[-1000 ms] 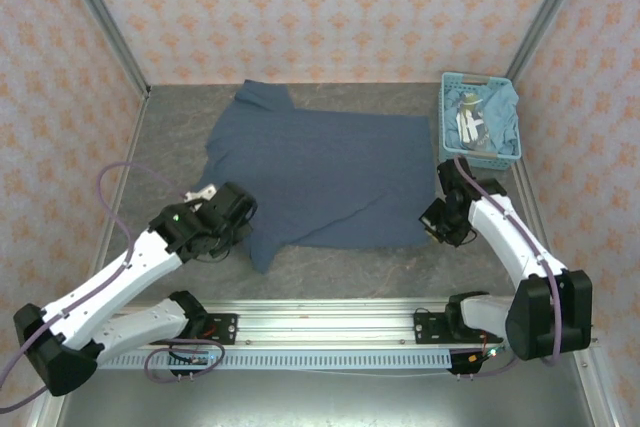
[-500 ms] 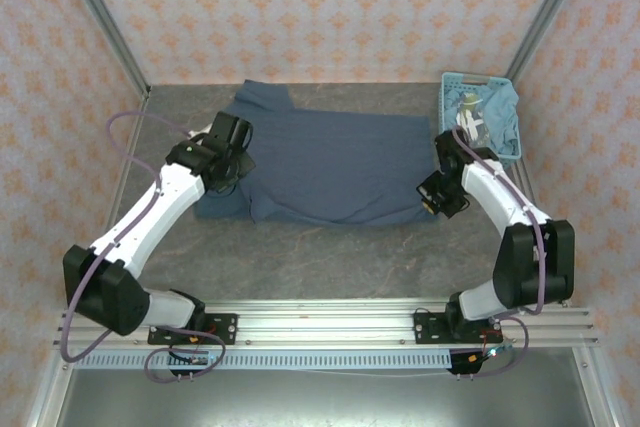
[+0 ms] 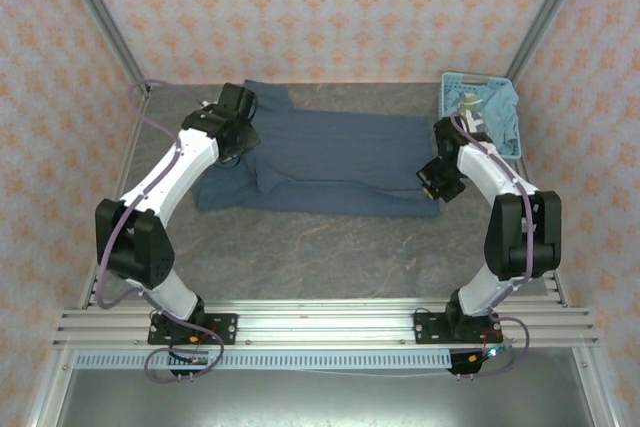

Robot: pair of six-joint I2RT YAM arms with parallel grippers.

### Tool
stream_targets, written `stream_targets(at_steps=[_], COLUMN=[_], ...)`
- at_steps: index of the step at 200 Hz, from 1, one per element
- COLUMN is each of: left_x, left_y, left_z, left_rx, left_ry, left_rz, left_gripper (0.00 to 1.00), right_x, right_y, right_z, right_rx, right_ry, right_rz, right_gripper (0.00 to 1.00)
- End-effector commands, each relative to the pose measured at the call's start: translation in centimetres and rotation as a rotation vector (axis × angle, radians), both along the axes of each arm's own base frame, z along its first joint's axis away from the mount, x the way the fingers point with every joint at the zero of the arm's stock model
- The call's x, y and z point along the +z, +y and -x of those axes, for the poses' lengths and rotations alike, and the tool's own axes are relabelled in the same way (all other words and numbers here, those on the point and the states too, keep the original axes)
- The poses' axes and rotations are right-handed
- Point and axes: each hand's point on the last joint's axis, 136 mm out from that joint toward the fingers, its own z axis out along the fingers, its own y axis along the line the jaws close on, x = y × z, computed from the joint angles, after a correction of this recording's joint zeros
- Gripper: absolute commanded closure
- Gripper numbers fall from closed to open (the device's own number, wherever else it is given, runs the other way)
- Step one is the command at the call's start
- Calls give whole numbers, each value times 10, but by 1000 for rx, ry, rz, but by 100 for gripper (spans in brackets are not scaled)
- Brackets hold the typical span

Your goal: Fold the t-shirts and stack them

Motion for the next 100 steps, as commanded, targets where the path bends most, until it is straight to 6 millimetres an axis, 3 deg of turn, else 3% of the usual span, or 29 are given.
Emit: stream_targets(at_steps=[1, 100], left_x=[6, -12], left_y=[6, -2], left_z=[-16, -50], left_rx=[-30, -86], left_ry=[-22, 20], left_rz=[-43, -70], left_gripper=[100, 100], right_x=[2, -10], right_y=[-9, -15], right_z=[-12, -12], right_rx=[-31, -68], right_ry=[-14, 32], right_rz=[40, 61], right_gripper=[100, 100])
